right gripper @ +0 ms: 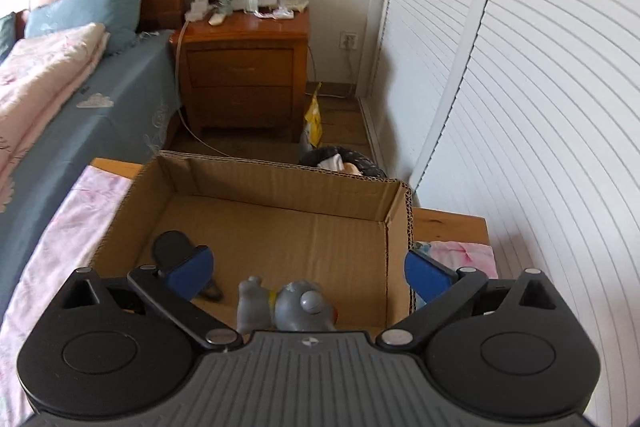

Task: Organize rigid objects
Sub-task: 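Move both tools back toward the remaining objects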

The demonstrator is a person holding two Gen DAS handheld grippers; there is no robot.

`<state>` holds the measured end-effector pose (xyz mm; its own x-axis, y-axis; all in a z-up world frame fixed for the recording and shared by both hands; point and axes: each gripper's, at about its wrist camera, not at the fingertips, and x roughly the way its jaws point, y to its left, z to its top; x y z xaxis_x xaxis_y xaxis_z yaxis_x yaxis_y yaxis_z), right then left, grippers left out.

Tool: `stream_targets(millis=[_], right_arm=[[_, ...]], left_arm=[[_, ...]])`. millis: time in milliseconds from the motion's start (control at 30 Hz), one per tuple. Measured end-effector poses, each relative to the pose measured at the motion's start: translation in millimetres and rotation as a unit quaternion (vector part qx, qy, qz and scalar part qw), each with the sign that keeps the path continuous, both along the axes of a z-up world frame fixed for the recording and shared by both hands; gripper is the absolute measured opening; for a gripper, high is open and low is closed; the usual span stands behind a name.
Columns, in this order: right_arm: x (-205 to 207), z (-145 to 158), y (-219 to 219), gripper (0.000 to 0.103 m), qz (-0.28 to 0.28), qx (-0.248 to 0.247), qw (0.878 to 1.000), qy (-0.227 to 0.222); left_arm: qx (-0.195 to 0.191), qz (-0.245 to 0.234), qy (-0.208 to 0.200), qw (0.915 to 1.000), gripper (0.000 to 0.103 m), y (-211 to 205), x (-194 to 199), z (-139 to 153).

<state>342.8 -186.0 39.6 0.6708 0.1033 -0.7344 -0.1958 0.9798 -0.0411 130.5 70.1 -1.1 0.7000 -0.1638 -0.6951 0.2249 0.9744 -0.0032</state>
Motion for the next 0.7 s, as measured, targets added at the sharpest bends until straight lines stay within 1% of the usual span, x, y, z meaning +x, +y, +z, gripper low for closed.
stream_targets(millis=[167,333,500,633,700], right_arm=[[-34.2,10.9,-2.3,0.103,0.010,0.000,1.000,-0.013],[-74.3,12.0,-8.1,0.103,0.010,0.005,1.000,-0.026],[-121.6,-1.4,-13.5,0.103,0.007,0.005,0.999,-0.040],[-157.9,-19.1,-19.8,0.103,0.008,0.015,0.999,-0.036],[-170.1,-28.9,-21.3,0.103,0.004,0.011,1.000,-0.028]], left_arm=[[-0.004,0.008,-0.001,1.0000,0.101,1.1,-6.5,-0.1],[-0.018,0.014,-0.001,0.9997,0.101,1.8,-14.9,-0.9],[-0.013,0.027,-0.002,0.9996,0.101,-0.4,-25.3,-2.9],[-0.008,0.024,0.003,0.9997,0.101,-3.2,-33.2,-6.7],[-0.007,0.021,0.005,0.9997,0.102,-5.7,-36.6,-8.7]])
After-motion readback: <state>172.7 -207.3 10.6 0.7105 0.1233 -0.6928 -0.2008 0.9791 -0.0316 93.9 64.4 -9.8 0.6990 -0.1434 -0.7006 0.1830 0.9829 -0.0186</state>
